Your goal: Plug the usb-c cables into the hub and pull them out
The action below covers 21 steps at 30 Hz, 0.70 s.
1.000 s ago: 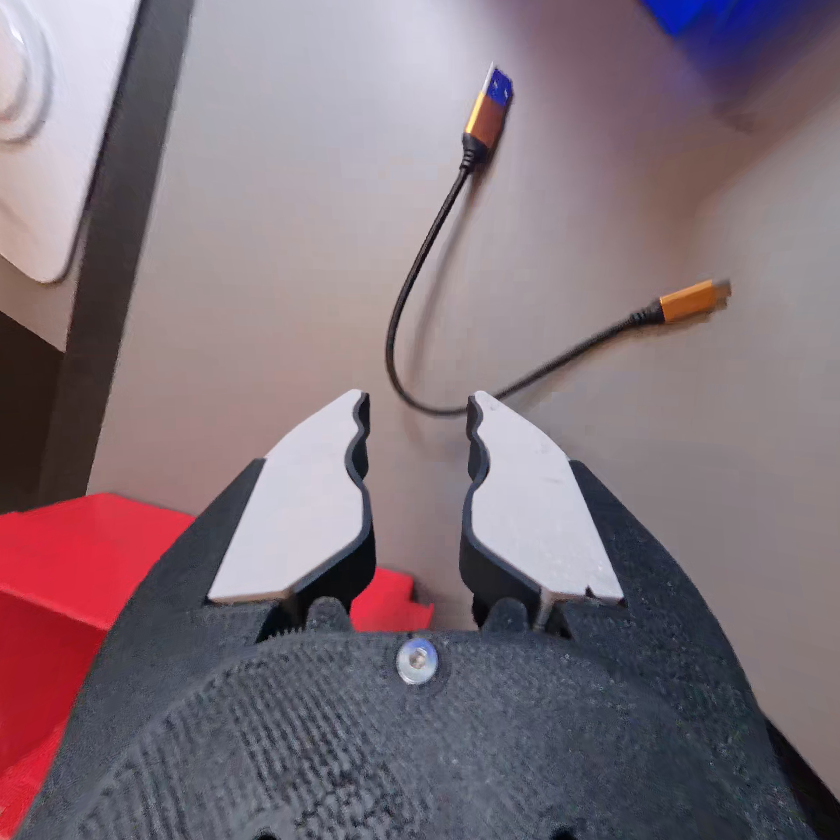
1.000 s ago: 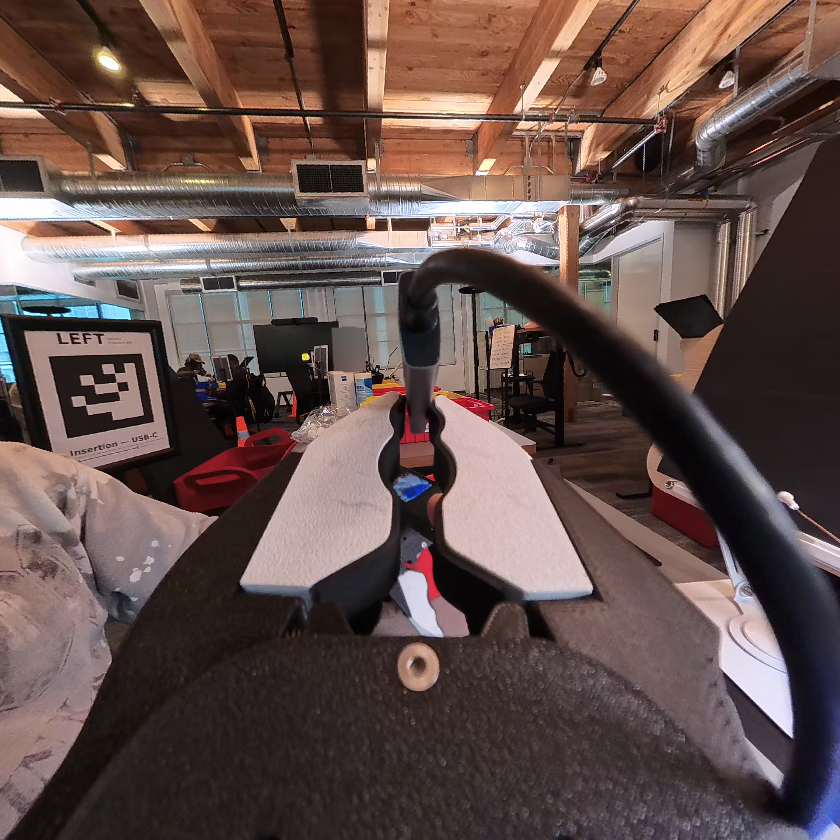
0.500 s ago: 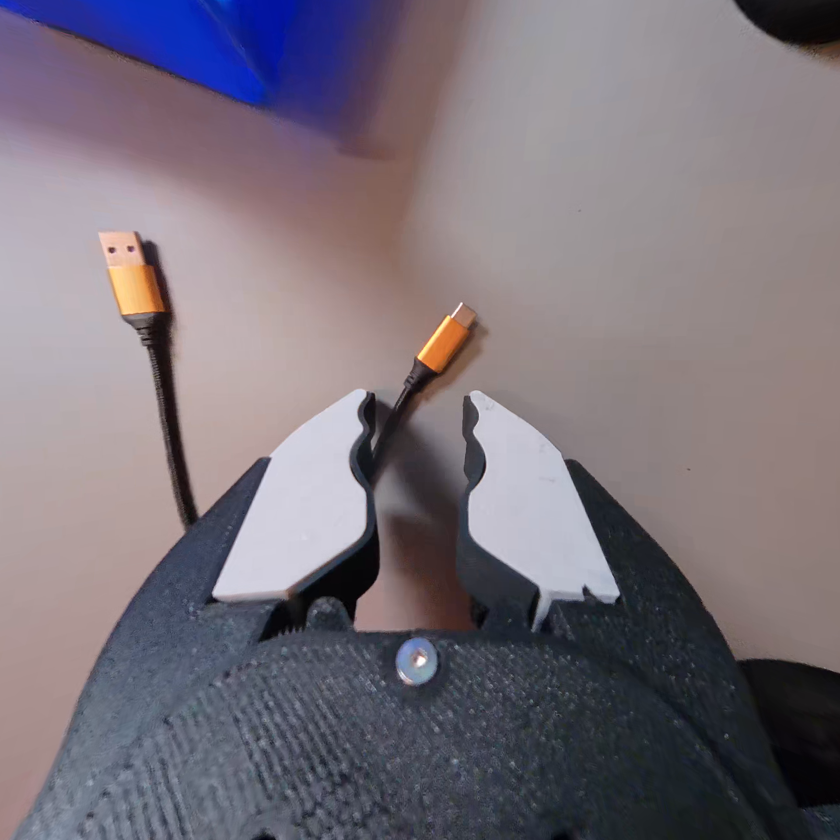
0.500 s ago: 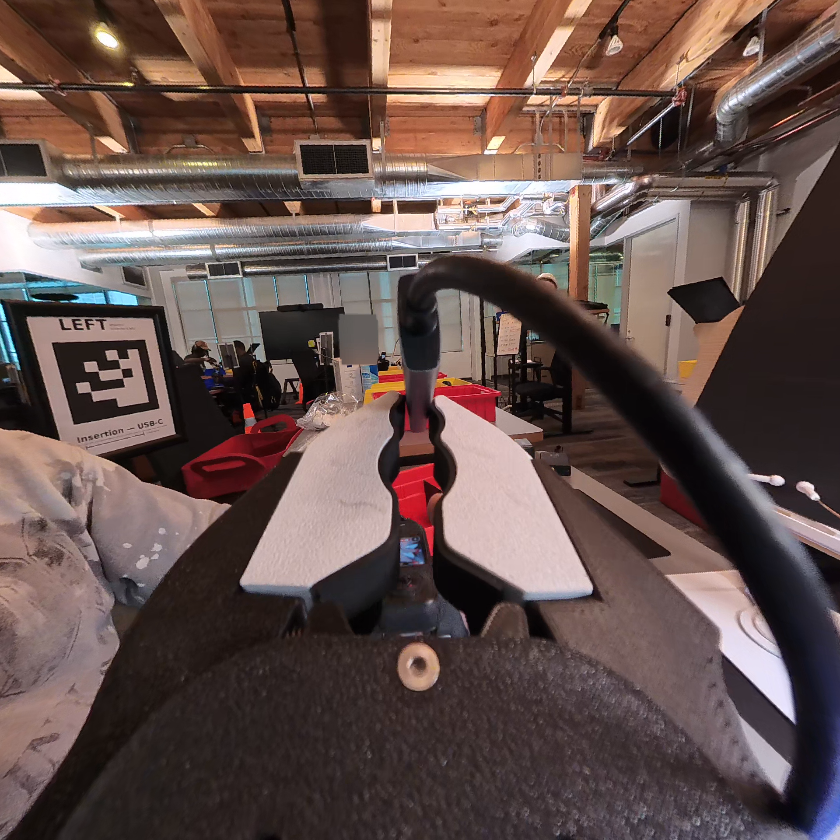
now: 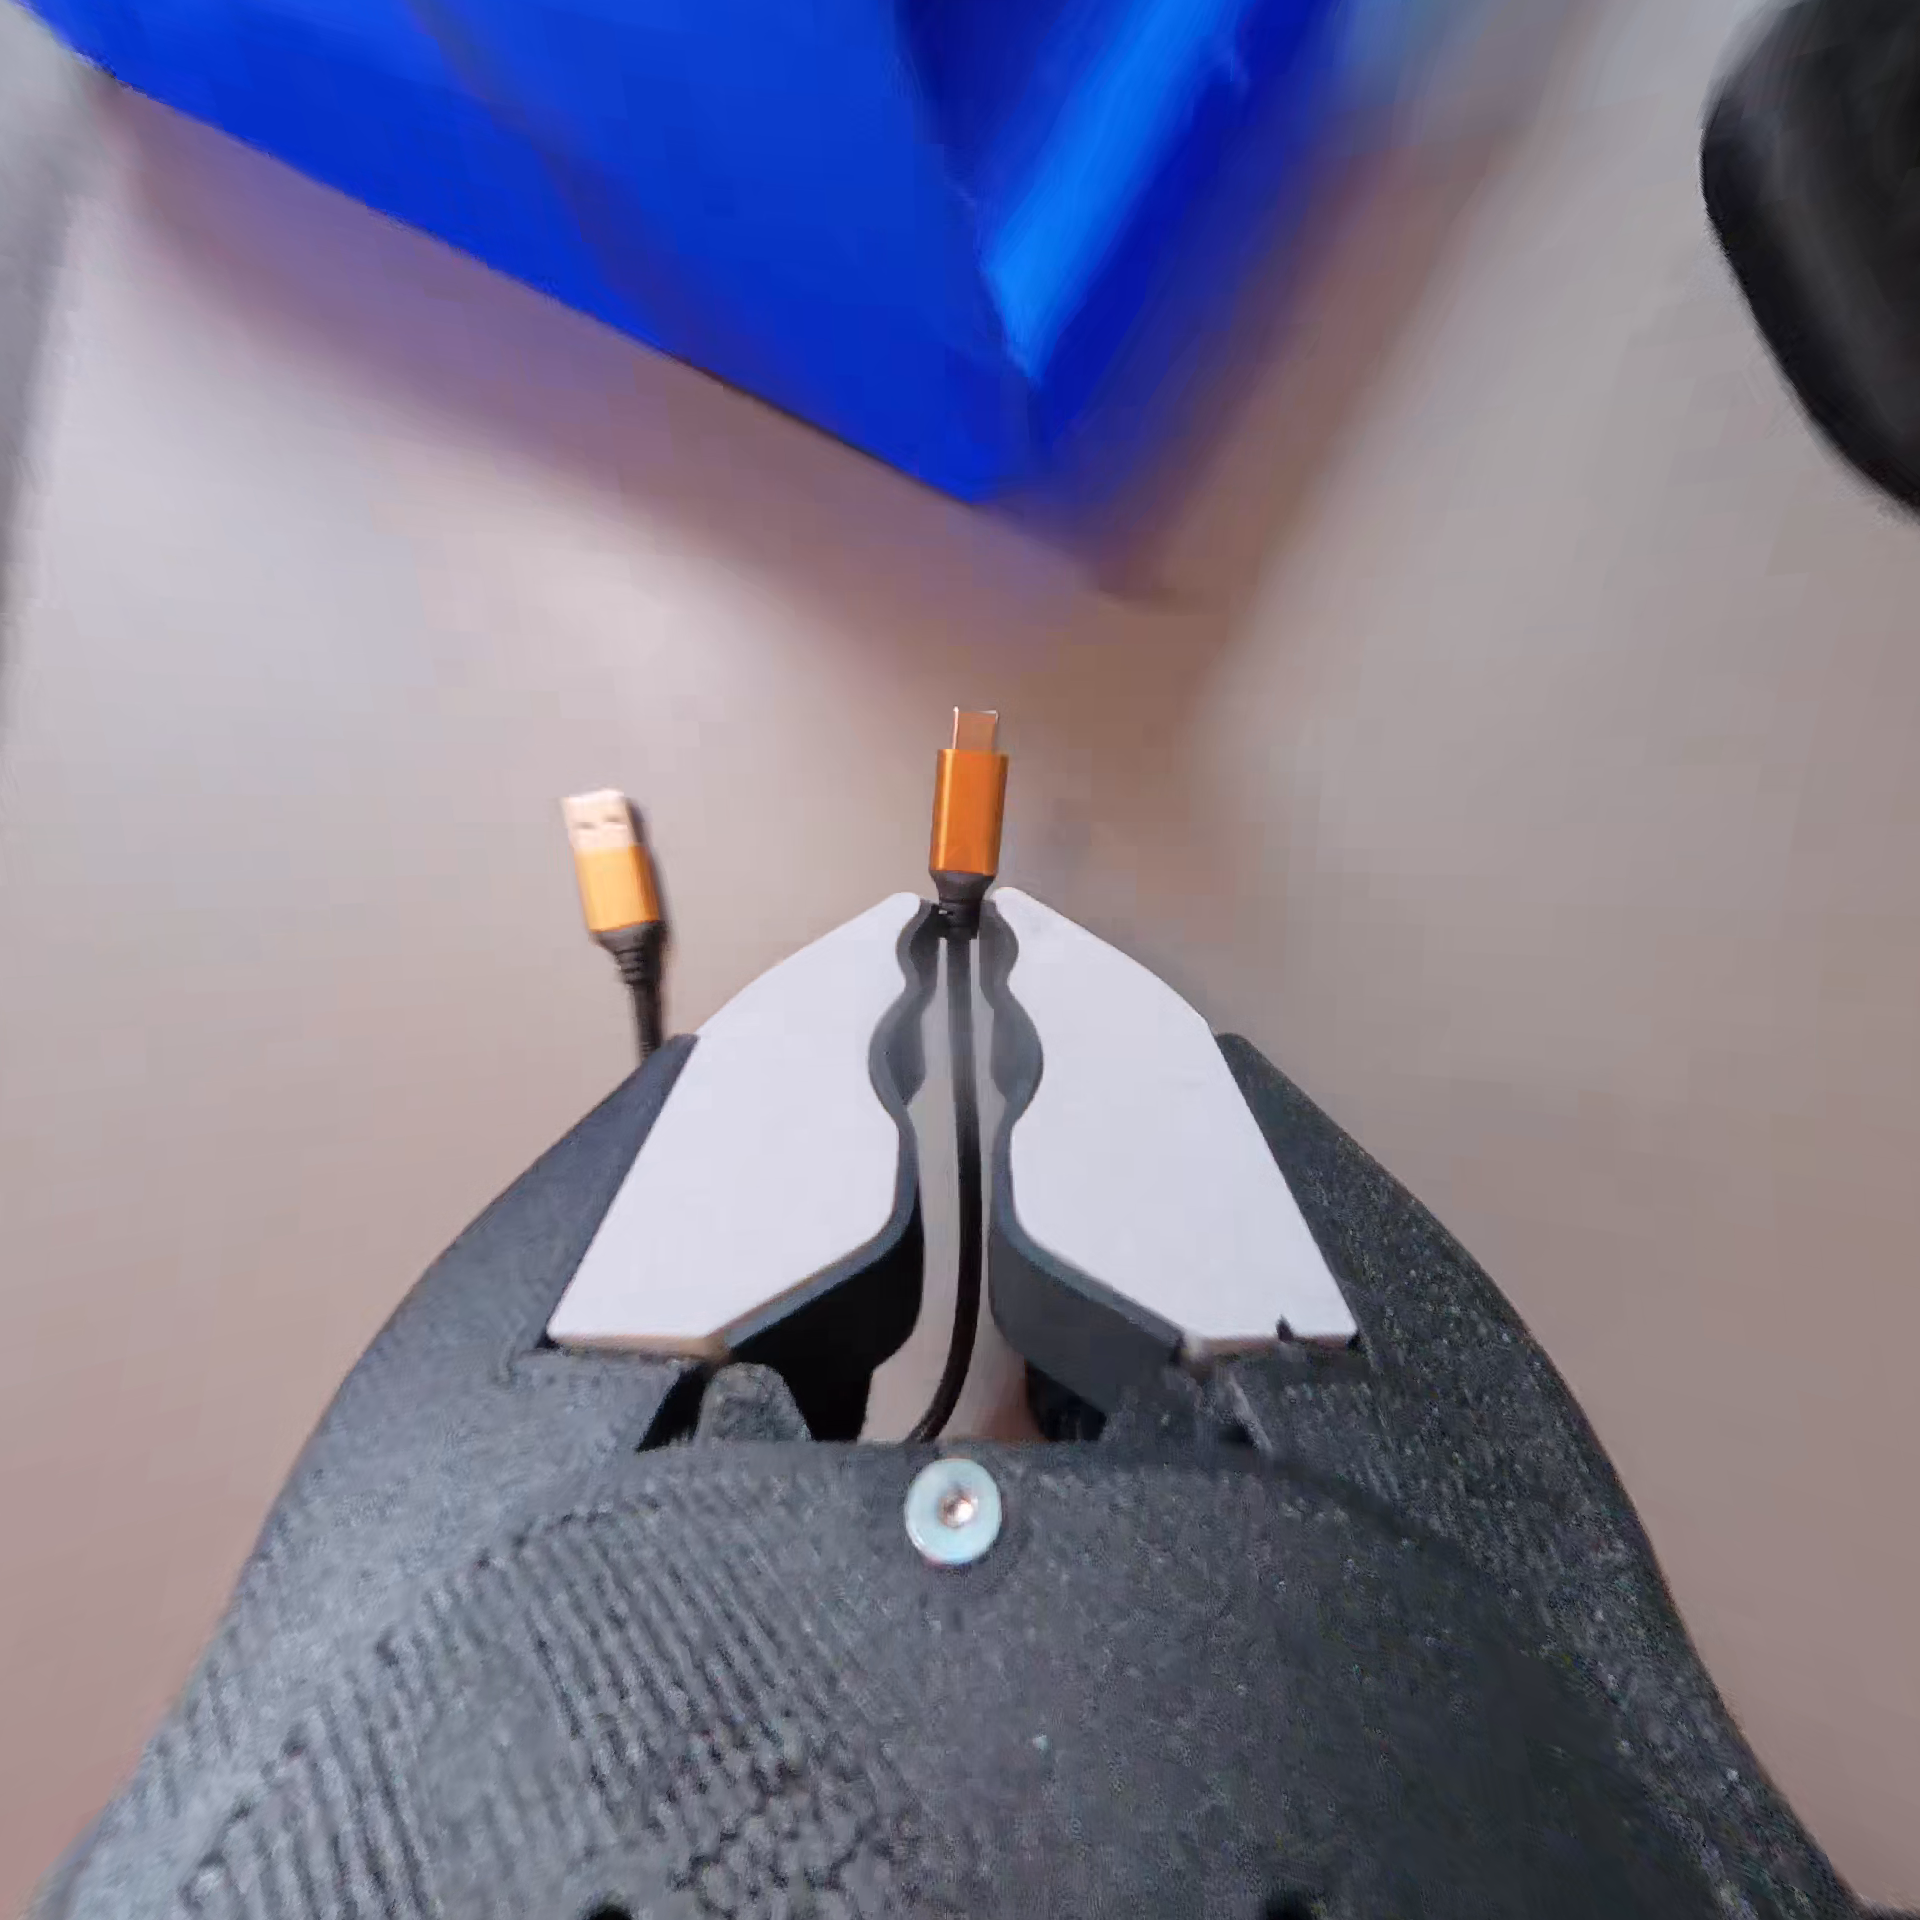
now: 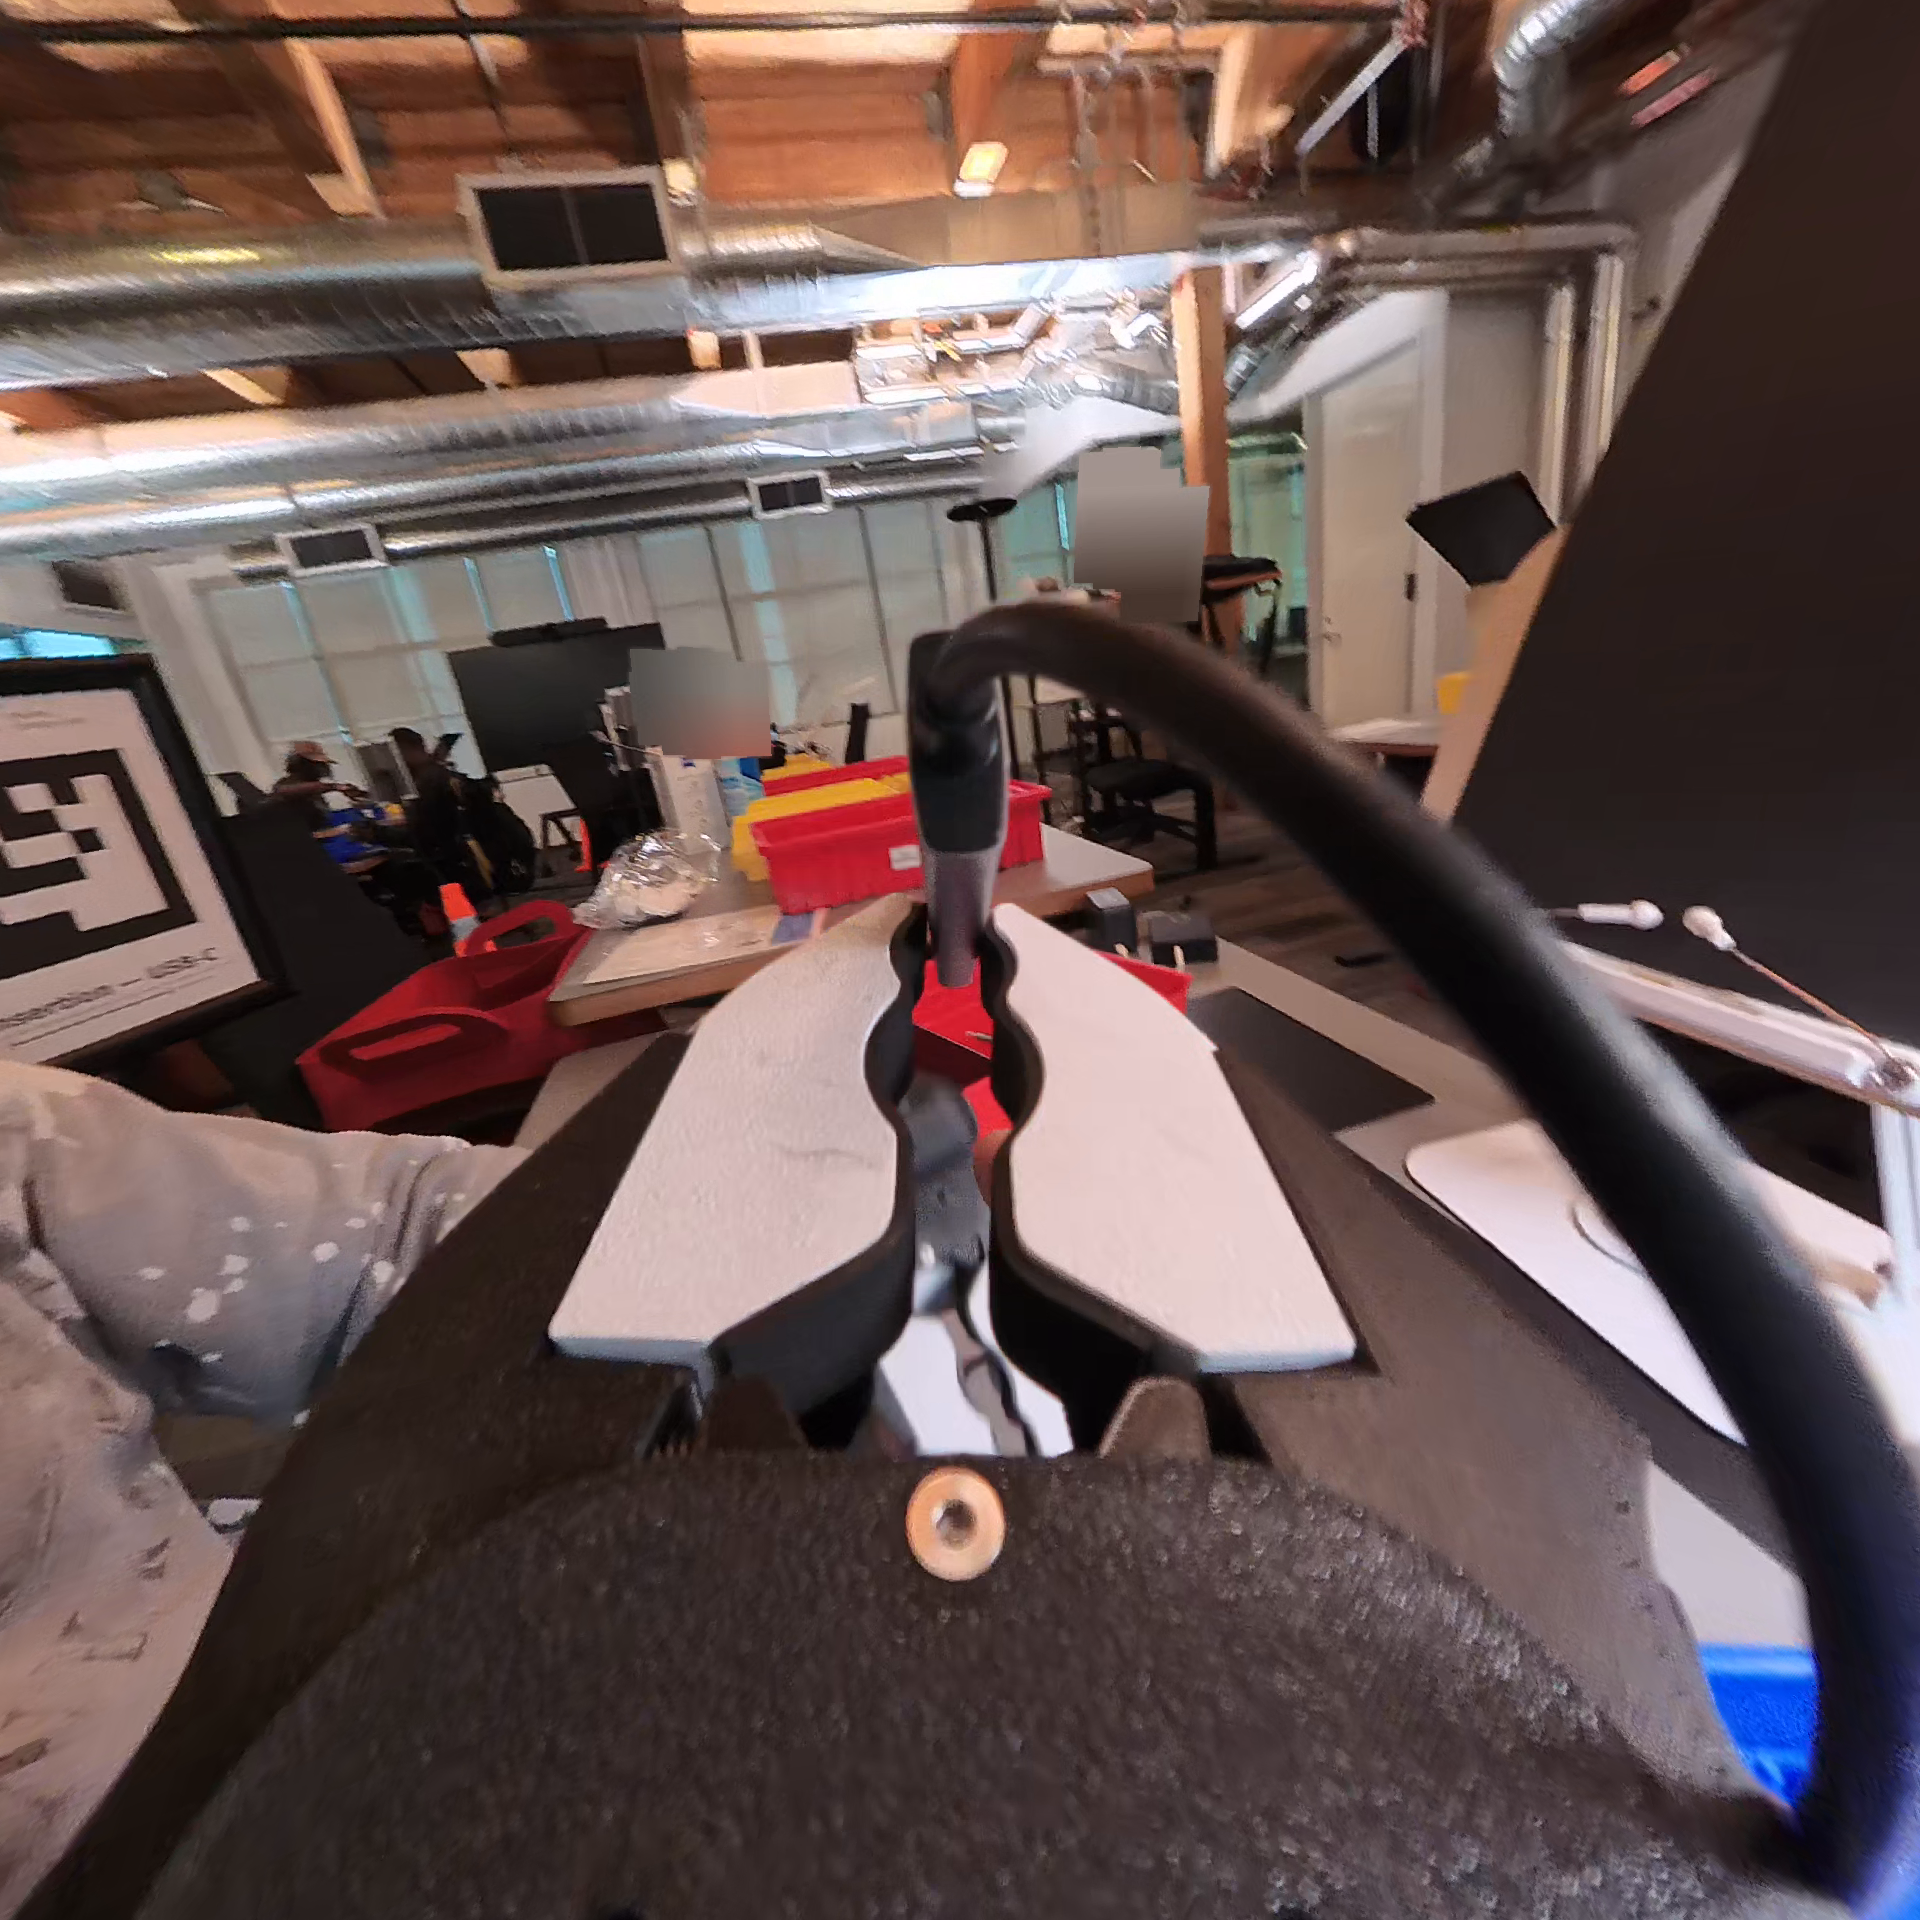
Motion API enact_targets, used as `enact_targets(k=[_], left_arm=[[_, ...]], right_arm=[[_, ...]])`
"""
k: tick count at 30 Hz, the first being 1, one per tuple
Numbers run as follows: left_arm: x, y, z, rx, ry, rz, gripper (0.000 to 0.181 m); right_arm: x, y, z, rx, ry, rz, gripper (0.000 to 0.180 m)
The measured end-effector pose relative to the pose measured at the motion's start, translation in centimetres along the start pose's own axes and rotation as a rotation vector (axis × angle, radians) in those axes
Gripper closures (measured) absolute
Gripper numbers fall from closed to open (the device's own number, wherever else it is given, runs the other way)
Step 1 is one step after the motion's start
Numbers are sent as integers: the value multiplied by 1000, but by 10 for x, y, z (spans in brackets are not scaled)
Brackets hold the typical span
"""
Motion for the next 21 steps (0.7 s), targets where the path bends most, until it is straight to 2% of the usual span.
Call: enact_targets(k=[1,6,9,13,21], left_arm=[[-6,5,11,67,37,37,173],[-17,26,67,356,262,90,173],[-15,33,85,442,411,57,173],[-8,38,90,471,558,-26,174],[-2,40,92,427,607,-89,173]], right_arm=[[3,-2,-1,-15,-27,-16,171],[18,-17,-7,-65,-126,-138,171],[23,-29,-14,-101,-162,-203,171],[24,-46,-27,-158,-177,-247,171],[29,-67,-34,-263,-154,-374,171]])
Point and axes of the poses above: each gripper's, where its closed fingertips meet, z back along the fingers, y out of its top, x = y × z across the jaws, the point moved 9 cm from there along z, back along the fingers, and after that the axes turned 7 degrees about z, right-handed, at the moved point
